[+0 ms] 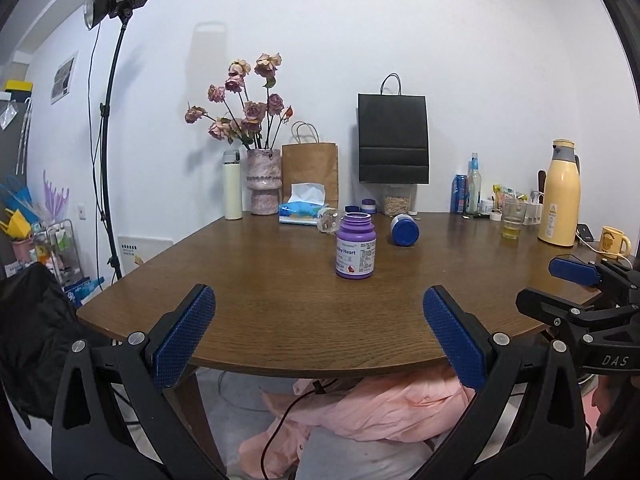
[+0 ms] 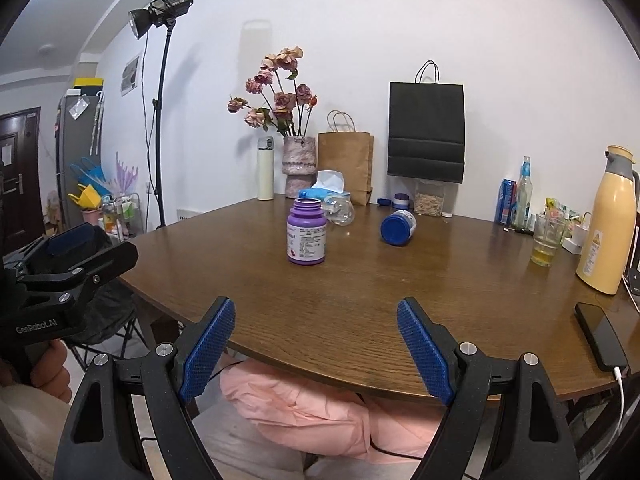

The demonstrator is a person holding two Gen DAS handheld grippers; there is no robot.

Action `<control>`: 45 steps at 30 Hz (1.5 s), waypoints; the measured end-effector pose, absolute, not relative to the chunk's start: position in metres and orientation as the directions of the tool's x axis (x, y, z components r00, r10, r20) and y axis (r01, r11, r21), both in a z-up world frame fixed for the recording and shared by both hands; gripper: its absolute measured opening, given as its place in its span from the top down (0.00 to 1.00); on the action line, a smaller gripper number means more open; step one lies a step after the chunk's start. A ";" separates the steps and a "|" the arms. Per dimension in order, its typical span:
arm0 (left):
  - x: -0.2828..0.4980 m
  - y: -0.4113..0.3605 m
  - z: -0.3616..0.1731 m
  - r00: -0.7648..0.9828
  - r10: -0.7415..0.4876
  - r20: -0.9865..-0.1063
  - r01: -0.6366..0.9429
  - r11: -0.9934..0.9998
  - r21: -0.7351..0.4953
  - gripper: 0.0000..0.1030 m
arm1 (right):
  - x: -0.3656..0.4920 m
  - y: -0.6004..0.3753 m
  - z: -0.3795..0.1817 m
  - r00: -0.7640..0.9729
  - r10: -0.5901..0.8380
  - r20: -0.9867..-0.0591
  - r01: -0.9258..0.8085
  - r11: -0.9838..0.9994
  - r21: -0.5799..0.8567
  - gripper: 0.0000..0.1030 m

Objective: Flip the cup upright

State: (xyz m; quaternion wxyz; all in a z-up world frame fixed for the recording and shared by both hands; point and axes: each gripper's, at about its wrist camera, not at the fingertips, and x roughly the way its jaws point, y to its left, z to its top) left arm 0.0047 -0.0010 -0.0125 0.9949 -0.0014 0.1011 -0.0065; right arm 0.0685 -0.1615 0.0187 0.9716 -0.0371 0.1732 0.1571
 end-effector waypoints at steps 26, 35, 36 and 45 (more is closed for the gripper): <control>0.003 0.001 -0.010 0.981 -0.014 -0.193 0.014 1.000 0.000 0.00 | 0.069 -0.160 0.018 0.888 0.295 -0.352 -0.327 0.944 -0.034 0.15; 0.003 0.000 -0.010 0.981 -0.013 -0.192 0.014 1.000 0.002 0.00 | 0.069 -0.160 0.018 0.887 0.297 -0.353 -0.331 0.943 -0.039 0.15; 0.002 0.000 -0.009 0.981 -0.014 -0.191 0.015 1.000 0.003 0.00 | 0.069 -0.161 0.018 0.888 0.296 -0.353 -0.330 0.943 -0.040 0.15; 0.003 0.004 -0.007 0.983 -0.018 -0.184 0.020 1.000 0.008 0.00 | 0.069 -0.162 0.018 0.887 0.299 -0.351 -0.333 0.942 -0.039 0.15</control>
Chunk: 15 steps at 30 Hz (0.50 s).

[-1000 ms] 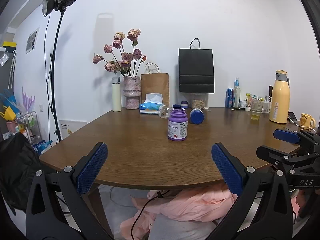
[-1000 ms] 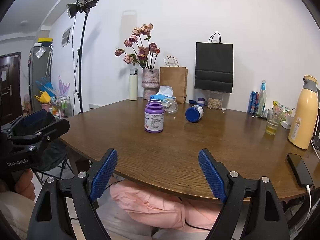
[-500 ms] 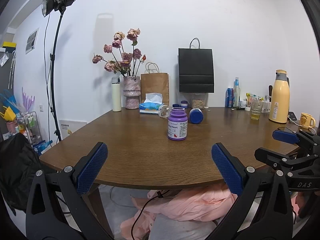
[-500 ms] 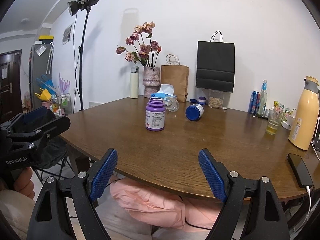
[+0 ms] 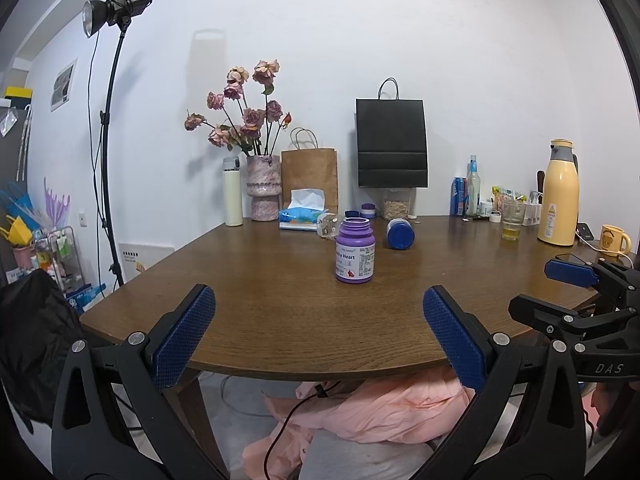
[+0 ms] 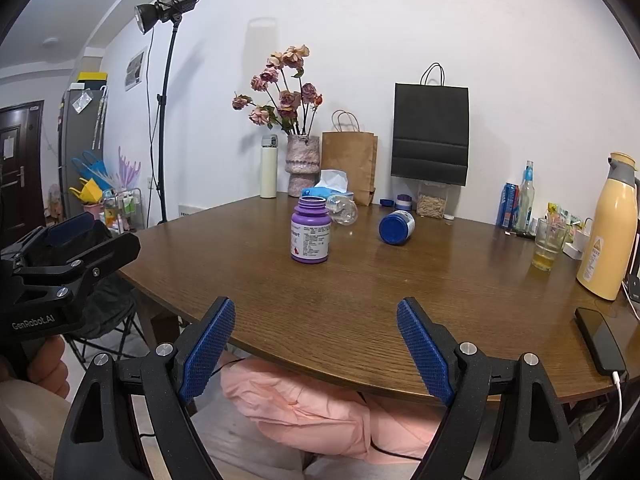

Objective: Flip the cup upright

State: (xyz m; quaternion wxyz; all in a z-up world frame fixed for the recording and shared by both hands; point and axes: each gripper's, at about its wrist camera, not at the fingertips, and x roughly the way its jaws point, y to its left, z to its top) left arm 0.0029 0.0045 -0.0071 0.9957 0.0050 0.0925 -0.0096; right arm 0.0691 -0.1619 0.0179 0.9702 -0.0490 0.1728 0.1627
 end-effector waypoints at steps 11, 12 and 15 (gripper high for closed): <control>0.003 0.006 -0.007 0.983 -0.019 -0.182 0.021 1.000 0.008 0.00 | 0.069 -0.162 0.018 0.889 0.296 -0.349 -0.330 0.943 -0.038 0.15; 0.003 0.006 -0.007 0.983 -0.019 -0.181 0.021 1.000 0.009 0.00 | 0.069 -0.162 0.018 0.889 0.296 -0.350 -0.329 0.943 -0.038 0.15; 0.003 0.005 -0.007 0.983 -0.017 -0.181 0.019 1.000 0.009 0.00 | 0.069 -0.163 0.018 0.889 0.297 -0.350 -0.330 0.943 -0.039 0.15</control>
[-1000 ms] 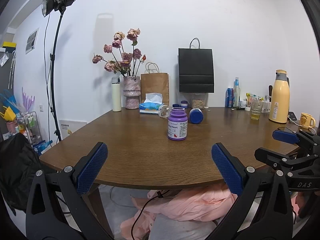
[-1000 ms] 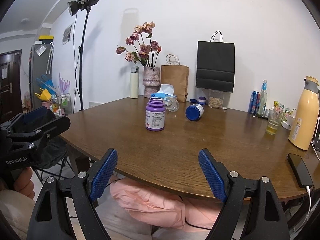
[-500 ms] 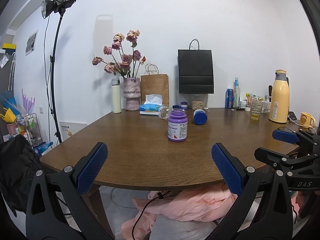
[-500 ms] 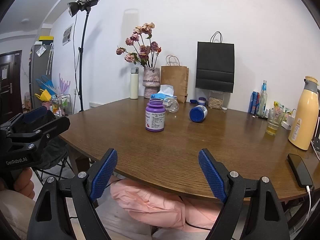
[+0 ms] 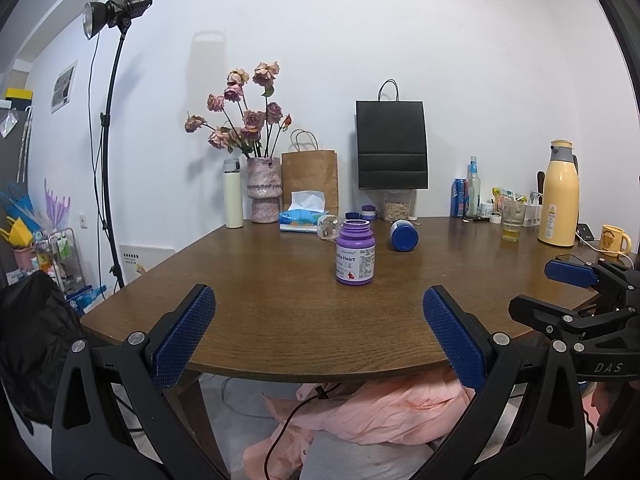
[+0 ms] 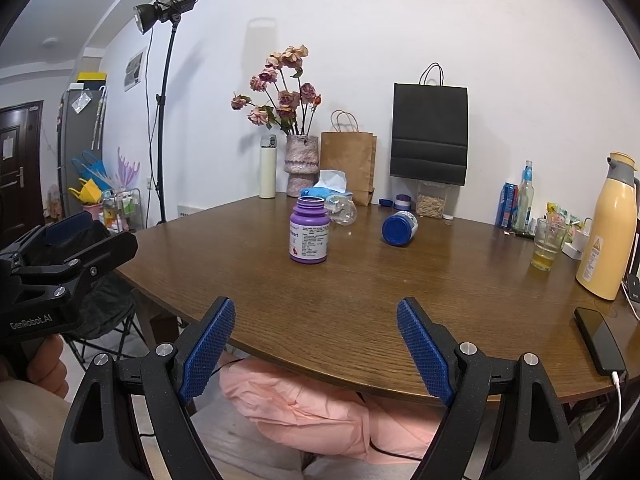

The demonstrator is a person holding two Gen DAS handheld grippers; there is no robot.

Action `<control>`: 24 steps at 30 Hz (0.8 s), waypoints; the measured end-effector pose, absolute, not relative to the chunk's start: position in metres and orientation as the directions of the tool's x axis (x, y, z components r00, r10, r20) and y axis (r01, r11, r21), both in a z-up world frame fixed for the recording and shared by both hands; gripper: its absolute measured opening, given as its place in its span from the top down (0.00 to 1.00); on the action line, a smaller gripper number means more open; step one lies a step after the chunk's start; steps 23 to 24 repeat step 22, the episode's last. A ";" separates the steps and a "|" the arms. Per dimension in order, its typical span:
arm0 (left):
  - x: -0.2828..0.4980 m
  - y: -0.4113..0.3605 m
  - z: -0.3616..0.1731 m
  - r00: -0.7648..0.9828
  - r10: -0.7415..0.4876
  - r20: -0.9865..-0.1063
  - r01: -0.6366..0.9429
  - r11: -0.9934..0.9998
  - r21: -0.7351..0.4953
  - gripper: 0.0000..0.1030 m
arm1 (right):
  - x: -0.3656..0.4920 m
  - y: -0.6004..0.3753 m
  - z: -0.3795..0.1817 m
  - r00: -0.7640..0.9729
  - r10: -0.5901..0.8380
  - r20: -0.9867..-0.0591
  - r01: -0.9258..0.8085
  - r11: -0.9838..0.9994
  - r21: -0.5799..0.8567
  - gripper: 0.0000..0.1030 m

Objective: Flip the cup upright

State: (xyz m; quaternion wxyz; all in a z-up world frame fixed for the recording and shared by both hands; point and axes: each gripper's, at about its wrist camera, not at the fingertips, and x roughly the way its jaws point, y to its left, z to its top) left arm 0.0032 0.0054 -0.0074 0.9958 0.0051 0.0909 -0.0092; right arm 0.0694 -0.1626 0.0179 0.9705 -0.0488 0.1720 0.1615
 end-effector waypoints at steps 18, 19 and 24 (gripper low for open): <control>0.004 0.008 -0.003 0.983 -0.031 -0.179 0.034 0.999 0.013 0.00 | 0.071 -0.165 0.018 0.890 0.292 -0.349 -0.326 0.945 -0.041 0.15; 0.004 0.008 -0.003 0.983 -0.033 -0.178 0.035 0.999 0.012 0.00 | 0.071 -0.165 0.018 0.890 0.293 -0.348 -0.326 0.944 -0.041 0.15; 0.004 0.010 -0.003 0.984 -0.033 -0.178 0.034 0.999 0.005 0.00 | 0.072 -0.166 0.017 0.889 0.294 -0.350 -0.328 0.944 -0.041 0.15</control>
